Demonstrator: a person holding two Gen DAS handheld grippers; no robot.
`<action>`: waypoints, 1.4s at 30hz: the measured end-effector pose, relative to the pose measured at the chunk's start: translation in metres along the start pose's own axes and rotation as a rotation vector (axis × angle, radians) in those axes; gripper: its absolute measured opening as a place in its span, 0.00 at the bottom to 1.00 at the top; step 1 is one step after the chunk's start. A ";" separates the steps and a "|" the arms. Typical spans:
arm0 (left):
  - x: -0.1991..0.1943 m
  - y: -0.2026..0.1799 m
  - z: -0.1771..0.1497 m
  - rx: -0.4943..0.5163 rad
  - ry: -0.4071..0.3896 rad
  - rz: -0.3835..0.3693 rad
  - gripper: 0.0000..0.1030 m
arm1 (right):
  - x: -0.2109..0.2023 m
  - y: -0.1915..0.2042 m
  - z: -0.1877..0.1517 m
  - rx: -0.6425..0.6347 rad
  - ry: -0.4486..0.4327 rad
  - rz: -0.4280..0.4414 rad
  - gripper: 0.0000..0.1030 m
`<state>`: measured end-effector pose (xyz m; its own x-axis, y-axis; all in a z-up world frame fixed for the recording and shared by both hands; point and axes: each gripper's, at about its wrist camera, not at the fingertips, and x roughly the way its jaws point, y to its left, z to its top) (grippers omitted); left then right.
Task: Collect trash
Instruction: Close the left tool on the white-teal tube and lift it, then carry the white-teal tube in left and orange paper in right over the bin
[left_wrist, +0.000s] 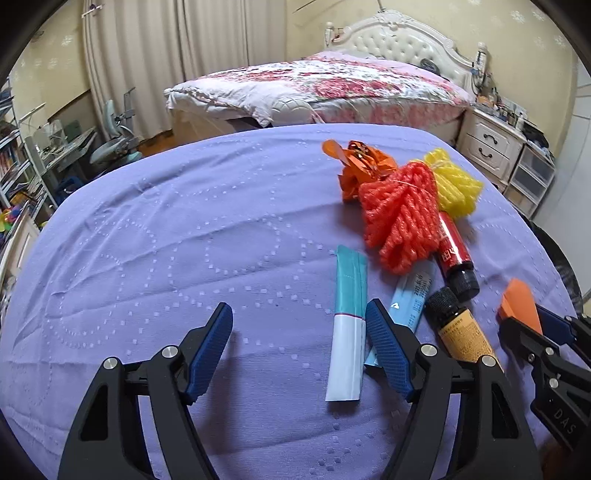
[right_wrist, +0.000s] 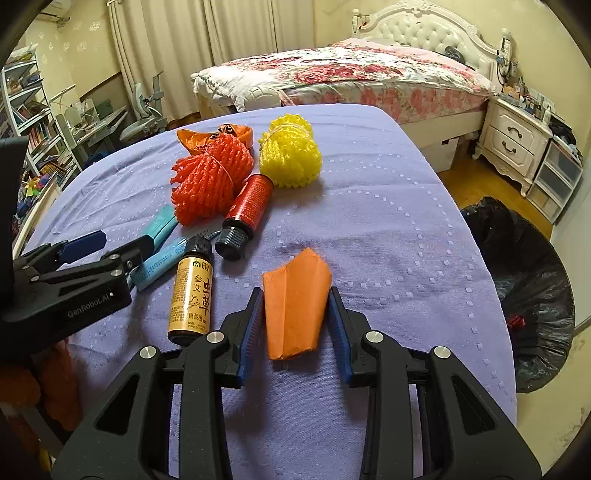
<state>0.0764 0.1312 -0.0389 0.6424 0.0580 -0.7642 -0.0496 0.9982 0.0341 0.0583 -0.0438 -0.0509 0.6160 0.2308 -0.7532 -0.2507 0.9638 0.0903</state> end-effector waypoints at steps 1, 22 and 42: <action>-0.002 -0.001 -0.001 0.010 -0.004 -0.003 0.70 | 0.000 0.000 0.000 0.001 -0.001 0.002 0.33; -0.010 0.006 -0.016 -0.021 -0.019 -0.039 0.18 | 0.000 -0.002 0.001 0.007 -0.004 0.010 0.32; -0.055 -0.037 -0.011 -0.004 -0.120 -0.129 0.17 | -0.040 -0.040 0.001 0.048 -0.095 -0.068 0.32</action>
<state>0.0346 0.0908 -0.0054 0.7305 -0.0686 -0.6795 0.0358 0.9974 -0.0622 0.0441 -0.0912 -0.0241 0.6991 0.1738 -0.6936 -0.1713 0.9825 0.0736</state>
